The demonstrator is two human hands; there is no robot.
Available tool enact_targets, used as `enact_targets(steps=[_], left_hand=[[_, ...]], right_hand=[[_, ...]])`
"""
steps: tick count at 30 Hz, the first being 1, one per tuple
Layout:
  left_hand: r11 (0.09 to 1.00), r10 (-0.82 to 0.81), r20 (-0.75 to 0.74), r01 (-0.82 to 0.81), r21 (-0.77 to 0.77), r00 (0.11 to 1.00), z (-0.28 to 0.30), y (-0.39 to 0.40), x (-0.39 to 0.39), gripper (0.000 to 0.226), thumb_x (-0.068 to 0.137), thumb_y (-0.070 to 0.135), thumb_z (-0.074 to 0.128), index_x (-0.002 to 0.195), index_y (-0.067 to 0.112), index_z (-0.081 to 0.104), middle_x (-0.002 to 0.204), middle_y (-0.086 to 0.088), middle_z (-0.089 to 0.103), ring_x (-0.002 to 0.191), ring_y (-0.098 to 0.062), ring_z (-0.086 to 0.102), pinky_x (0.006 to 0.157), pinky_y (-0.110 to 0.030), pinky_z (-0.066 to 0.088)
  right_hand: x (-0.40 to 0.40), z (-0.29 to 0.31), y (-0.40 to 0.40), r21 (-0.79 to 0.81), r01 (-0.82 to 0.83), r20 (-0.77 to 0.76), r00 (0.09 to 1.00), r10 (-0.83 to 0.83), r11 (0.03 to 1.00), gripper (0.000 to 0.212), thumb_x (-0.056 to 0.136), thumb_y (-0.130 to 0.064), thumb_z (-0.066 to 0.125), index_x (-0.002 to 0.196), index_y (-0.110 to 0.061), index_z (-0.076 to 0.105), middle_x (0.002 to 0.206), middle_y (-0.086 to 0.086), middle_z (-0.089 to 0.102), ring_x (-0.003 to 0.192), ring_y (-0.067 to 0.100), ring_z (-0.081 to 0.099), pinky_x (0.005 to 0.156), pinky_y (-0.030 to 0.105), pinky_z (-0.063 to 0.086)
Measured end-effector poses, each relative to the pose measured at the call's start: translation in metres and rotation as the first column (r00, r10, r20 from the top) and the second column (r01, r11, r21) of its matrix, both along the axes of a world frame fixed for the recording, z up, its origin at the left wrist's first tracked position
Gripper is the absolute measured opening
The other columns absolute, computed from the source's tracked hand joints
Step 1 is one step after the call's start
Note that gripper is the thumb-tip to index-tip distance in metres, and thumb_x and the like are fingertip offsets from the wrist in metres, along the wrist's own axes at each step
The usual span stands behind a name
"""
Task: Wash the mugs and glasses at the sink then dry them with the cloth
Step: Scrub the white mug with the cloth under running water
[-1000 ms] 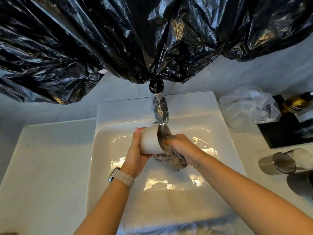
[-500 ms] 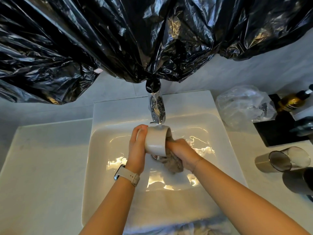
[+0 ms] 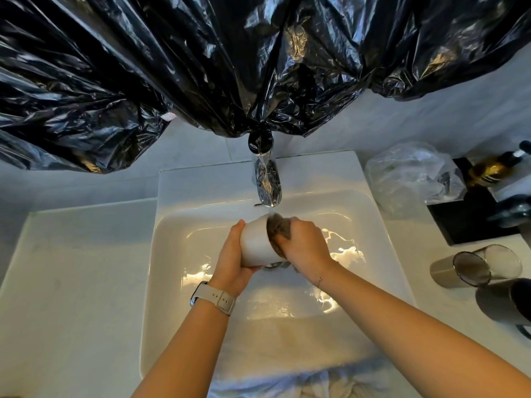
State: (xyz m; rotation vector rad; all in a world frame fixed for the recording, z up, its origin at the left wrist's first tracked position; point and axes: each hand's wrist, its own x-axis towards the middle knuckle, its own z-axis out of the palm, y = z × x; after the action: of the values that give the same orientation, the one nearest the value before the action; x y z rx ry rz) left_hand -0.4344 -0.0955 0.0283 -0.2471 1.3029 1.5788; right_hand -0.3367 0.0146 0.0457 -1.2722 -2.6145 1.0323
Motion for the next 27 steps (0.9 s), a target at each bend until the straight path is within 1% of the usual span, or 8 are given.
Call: enact_targets(steps=[2,4,6,8,12,15,21,27], left_hand=[[0.998,0.022,0.017,-0.021,-0.052,1.000,0.002,0.003,0.002,0.036,0.093,0.048,0.057,0.114,0.019,0.060,0.101,-0.012,0.070,0.093,-0.028,0.068,0.071,-0.043,0.060],[0.997,0.039,-0.088,-0.044,-0.063,0.995,0.000,0.005,0.004,0.037,0.094,0.047,0.055,0.117,0.019,0.060,0.105,-0.011,0.067,0.094,-0.026,0.065,0.078,-0.043,0.056],[0.997,0.063,-0.207,-0.072,-0.036,0.976,-0.004,0.006,0.004,0.038,0.096,0.046,0.053,0.120,0.018,0.059,0.109,-0.012,0.064,0.097,-0.025,0.062,0.075,-0.040,0.054],[0.997,0.082,-0.207,-0.078,0.029,0.975,-0.003,0.005,0.004,0.038,0.097,0.046,0.051,0.119,0.017,0.061,0.108,-0.012,0.065,0.098,-0.025,0.063,0.074,-0.039,0.055],[0.995,-0.014,-0.171,0.031,0.097,0.985,-0.001,0.000,-0.003,0.035,0.100,0.047,0.042,0.111,0.023,0.064,0.107,-0.011,0.071,0.099,-0.023,0.068,0.080,-0.041,0.059],[0.972,-0.199,-0.511,0.234,0.004,0.836,-0.001,-0.013,-0.023,0.038,0.096,0.052,0.047,0.124,0.029,0.058,0.126,-0.002,0.062,0.116,-0.020,0.060,0.092,-0.041,0.057],[0.784,-0.486,-0.856,0.521,-0.337,0.177,0.004,-0.024,-0.043,0.107,0.053,0.067,0.086,0.143,0.044,0.033,0.140,0.022,0.047,0.127,-0.004,0.048,0.105,-0.028,0.045],[0.811,-0.469,-0.879,0.434,-0.393,0.079,0.002,-0.027,-0.042,0.095,0.053,0.078,0.078,0.134,0.060,0.029,0.121,0.044,0.049,0.111,0.015,0.051,0.086,-0.008,0.045]], right_hand=[[0.001,-0.004,0.001,-0.083,0.042,-0.015,0.999,-0.043,0.996,0.021,0.088,-0.027,0.062,0.088,-0.006,0.063,0.080,0.012,0.068,0.078,0.035,0.066,0.063,0.034,0.051],[0.004,-0.008,0.001,-0.441,0.211,-0.033,0.967,-0.251,0.872,0.020,0.085,-0.022,0.068,0.081,-0.003,0.065,0.075,0.013,0.068,0.076,0.033,0.067,0.061,0.032,0.052],[0.008,-0.007,0.000,-0.839,0.260,0.068,0.921,-0.383,0.479,0.023,0.083,-0.016,0.070,0.095,0.003,0.068,0.083,0.018,0.072,0.074,0.031,0.070,0.064,0.032,0.057],[0.009,-0.003,0.000,-0.956,0.189,0.094,0.922,-0.376,0.224,0.016,0.086,-0.009,0.067,0.097,0.002,0.070,0.082,0.017,0.073,0.068,0.026,0.071,0.060,0.030,0.058],[-0.005,0.002,0.010,-0.804,0.262,0.056,0.927,-0.372,0.533,0.028,0.079,-0.014,0.073,0.100,0.003,0.069,0.092,0.020,0.073,0.084,0.033,0.070,0.076,0.040,0.057],[-0.010,0.012,0.021,-0.696,0.202,0.010,0.962,-0.272,0.689,0.023,0.079,-0.017,0.071,0.093,0.001,0.071,0.083,0.016,0.073,0.079,0.032,0.069,0.071,0.037,0.053],[-0.016,0.032,0.026,-0.576,0.005,0.036,0.999,0.018,0.817,0.007,0.084,-0.014,0.063,0.087,-0.011,0.068,0.078,0.004,0.066,0.076,0.020,0.063,0.062,0.024,0.048],[-0.012,0.036,0.020,-0.631,-0.090,-0.030,0.995,0.091,0.771,0.012,0.089,-0.012,0.060,0.080,-0.018,0.066,0.076,-0.001,0.069,0.073,0.015,0.066,0.062,0.021,0.051]])
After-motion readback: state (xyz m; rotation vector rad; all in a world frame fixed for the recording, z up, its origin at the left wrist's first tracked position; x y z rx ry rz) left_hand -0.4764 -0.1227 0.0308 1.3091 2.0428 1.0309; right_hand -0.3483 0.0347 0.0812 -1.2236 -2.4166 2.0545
